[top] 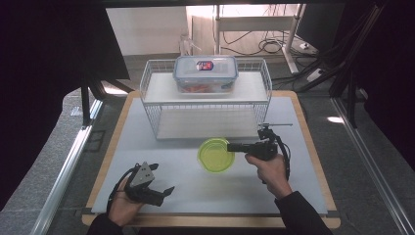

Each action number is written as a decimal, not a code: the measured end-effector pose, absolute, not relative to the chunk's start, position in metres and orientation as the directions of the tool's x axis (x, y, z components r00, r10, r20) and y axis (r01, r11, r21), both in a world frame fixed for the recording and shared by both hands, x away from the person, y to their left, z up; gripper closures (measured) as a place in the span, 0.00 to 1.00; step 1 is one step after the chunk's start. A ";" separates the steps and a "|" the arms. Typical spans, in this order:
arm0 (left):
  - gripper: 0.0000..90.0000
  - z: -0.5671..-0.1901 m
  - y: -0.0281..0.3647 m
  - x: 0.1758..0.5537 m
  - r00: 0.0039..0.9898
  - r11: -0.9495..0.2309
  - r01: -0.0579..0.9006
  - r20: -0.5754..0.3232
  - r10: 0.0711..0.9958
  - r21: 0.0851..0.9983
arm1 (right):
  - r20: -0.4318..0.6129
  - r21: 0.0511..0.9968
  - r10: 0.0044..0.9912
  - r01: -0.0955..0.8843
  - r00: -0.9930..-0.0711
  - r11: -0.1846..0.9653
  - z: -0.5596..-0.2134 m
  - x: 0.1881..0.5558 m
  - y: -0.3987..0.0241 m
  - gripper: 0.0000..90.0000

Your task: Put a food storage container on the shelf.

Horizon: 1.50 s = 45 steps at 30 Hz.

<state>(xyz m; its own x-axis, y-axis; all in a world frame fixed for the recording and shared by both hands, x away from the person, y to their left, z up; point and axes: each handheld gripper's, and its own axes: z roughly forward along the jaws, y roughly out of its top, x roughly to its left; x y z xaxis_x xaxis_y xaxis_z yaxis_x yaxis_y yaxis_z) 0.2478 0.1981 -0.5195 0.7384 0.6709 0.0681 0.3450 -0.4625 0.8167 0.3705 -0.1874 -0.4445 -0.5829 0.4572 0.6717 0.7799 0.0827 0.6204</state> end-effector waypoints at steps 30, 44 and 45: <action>0.05 -0.521 0.198 0.249 0.744 -0.468 0.341 0.071 0.665 0.815 | 0.639 0.689 0.453 0.725 -0.622 0.023 -0.362 0.390 -0.192 0.91; 0.05 -0.521 0.198 0.249 0.744 -0.467 0.341 0.070 0.665 0.816 | 0.632 0.709 0.452 0.705 -0.629 -0.011 -0.324 0.398 -0.194 0.91; 0.05 -0.521 0.198 0.249 0.744 -0.467 0.341 0.070 0.665 0.816 | 0.634 0.708 0.452 0.706 -0.627 -0.014 -0.322 0.398 -0.194 0.91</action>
